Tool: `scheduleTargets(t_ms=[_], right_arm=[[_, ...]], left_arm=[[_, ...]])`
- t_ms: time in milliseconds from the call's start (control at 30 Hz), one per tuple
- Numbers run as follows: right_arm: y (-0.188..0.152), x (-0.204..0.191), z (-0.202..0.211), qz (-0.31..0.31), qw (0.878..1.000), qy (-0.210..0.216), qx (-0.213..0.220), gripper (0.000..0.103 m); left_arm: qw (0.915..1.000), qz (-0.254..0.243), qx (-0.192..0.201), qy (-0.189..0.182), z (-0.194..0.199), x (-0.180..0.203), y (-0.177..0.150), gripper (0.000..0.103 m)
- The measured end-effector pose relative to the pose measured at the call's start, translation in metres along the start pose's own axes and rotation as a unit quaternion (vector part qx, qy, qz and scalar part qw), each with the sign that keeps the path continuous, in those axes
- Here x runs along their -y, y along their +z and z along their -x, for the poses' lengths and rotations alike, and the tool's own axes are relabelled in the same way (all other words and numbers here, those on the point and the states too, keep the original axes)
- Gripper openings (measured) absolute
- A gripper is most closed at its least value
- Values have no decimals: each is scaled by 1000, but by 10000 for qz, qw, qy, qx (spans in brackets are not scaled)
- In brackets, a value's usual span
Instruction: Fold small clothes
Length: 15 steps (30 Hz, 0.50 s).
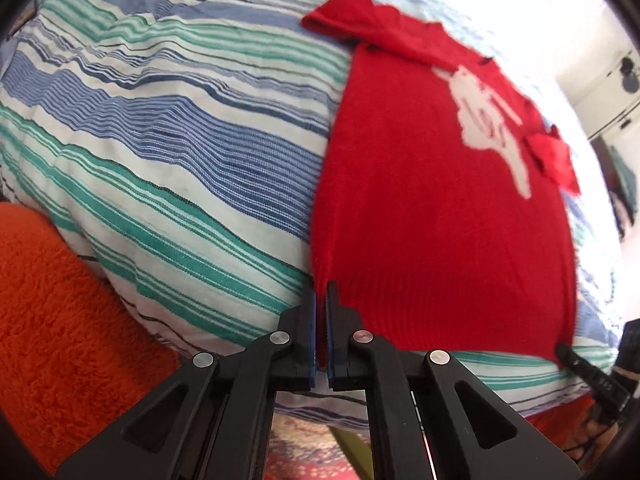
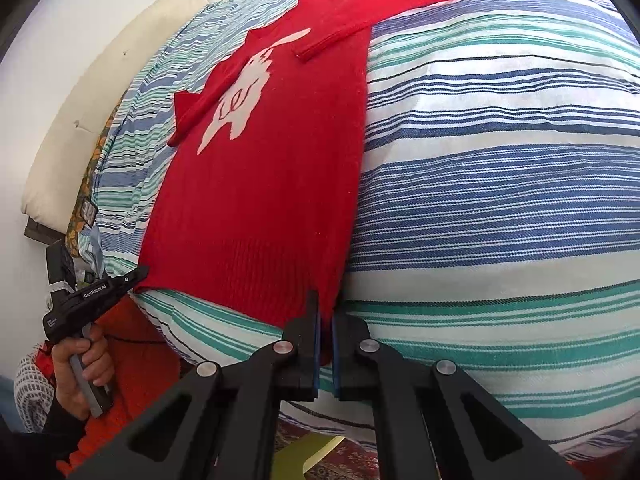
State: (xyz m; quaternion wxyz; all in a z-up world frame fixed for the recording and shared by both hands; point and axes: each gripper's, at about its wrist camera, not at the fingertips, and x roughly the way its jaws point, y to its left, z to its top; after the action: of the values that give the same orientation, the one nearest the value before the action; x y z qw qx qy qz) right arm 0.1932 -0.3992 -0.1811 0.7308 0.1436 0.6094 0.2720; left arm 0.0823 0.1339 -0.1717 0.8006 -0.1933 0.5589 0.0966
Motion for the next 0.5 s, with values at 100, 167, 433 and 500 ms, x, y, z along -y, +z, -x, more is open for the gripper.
scheduleTargets(t_ms=[100,167,433,500], right_arm=[[0,0,-1,71,10000,-62,-10,4],[0,-3,-1,163,9998,-132,0,4],[-3,-10,40,609,9967,-539,83,58],[1,-9,64,859,9898,-1096,303,59]], left_arm=[[9996,-205,-68,206,-4,7,0,6],[9990,-331,-77,280,-4,12,0,10],[9970,-113,39,770,52,3,-18,71],[9926,3,605,1056,79,-2,-14,78]])
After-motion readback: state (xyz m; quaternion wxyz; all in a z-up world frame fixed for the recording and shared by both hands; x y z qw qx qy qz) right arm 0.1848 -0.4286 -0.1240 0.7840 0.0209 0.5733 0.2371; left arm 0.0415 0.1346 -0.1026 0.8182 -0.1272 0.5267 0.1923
